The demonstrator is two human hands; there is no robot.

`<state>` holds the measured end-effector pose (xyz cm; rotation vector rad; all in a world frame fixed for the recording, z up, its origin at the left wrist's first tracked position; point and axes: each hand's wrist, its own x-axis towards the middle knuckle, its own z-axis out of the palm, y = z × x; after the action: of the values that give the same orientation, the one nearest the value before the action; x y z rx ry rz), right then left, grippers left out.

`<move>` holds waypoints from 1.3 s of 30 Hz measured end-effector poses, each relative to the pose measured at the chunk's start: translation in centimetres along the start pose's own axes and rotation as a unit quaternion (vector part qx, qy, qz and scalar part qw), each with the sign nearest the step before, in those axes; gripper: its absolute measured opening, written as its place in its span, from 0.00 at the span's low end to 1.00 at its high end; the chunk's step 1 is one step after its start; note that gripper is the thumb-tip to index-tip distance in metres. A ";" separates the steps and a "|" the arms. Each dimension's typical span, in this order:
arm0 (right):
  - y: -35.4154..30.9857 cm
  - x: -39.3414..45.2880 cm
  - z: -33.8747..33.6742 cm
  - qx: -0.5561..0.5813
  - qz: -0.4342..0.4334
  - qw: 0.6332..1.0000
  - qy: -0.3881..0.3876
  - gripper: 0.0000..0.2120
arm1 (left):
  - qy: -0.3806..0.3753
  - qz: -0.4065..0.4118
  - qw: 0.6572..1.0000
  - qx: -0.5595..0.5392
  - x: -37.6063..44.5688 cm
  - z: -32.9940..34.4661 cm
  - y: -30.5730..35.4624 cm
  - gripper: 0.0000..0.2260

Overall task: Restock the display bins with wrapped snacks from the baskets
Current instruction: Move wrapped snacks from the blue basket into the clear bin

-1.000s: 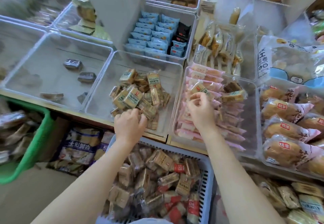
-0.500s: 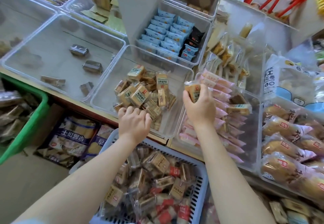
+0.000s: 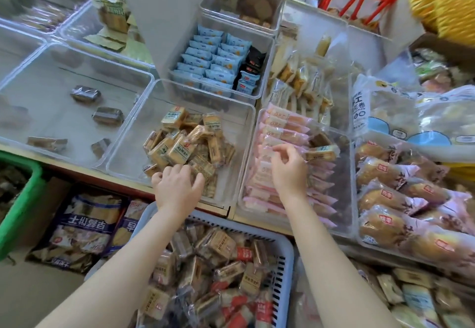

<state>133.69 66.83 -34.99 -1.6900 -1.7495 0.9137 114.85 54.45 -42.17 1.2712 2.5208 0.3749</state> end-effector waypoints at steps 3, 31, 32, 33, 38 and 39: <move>4.5 2.0 -4.5 -0.083 0.053 0.987 0.124 0.07 | -0.019 0.044 0.988 -0.146 -0.4 -1.0 4.0 0.12; 5.1 -3.4 -9.2 0.373 0.221 0.883 -0.180 0.29 | -0.294 -0.038 0.815 -0.498 -3.2 -3.3 15.9 0.16; 4.5 -3.4 -8.6 0.361 0.210 0.887 -0.199 0.28 | -0.292 -0.062 0.806 -0.512 -2.9 -3.7 14.8 0.14; 4.0 -3.4 -7.9 0.335 0.197 0.896 -0.214 0.25 | -0.282 -0.089 0.798 -0.526 -2.7 -4.1 13.6 0.13; 1.8 -2.9 -3.5 0.227 0.165 0.931 -0.232 0.11 | -0.062 -0.211 0.808 -0.547 -0.6 -5.5 7.0 0.16; 1.4 -2.7 -2.6 0.223 0.168 0.930 -0.239 0.10 | -0.017 -0.219 0.817 -0.533 0.0 -5.7 5.7 0.19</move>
<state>136.80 64.42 -34.20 -1.5587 -1.3783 1.8527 116.93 57.12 -34.92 0.2371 1.8739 1.3507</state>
